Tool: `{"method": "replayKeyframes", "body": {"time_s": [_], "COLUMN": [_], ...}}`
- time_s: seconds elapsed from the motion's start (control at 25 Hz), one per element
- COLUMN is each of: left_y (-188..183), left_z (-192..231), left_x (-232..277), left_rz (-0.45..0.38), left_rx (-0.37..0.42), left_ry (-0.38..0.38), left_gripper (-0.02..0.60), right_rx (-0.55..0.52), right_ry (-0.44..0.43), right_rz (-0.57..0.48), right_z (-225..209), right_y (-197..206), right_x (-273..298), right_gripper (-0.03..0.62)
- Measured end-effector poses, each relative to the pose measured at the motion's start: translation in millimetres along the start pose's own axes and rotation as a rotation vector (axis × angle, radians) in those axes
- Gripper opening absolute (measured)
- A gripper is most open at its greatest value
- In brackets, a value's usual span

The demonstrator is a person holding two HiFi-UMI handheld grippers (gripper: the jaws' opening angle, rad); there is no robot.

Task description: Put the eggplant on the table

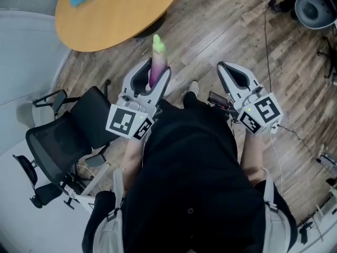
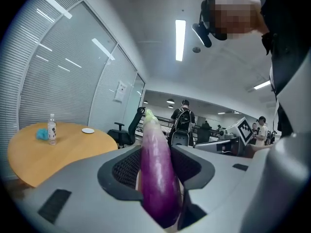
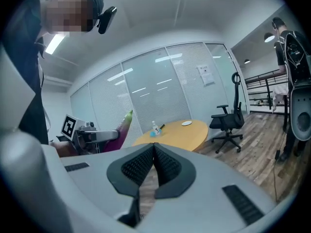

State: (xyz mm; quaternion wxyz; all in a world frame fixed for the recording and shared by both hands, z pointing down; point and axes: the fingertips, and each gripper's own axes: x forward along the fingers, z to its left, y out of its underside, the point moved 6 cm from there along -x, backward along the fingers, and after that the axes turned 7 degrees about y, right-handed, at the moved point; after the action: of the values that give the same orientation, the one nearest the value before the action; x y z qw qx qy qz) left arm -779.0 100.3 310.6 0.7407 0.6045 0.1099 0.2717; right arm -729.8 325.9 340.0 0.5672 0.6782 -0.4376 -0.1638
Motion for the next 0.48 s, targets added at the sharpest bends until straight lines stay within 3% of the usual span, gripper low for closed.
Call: {"method": "replayKeyframes", "body": {"time_s": [0.48], "left_y": [6], "left_z": [-11], "left_x": [36], "left_rz": [0.03], "left_rx": [-0.024], "left_ry": [0.011], "left_gripper": [0.207], "right_rx": [-0.014], "right_ry": [0.015], "right_rz": [0.021], "right_z": [-32], "right_y": [2], "right_x": [-12], "right_gripper": [0.017]}}
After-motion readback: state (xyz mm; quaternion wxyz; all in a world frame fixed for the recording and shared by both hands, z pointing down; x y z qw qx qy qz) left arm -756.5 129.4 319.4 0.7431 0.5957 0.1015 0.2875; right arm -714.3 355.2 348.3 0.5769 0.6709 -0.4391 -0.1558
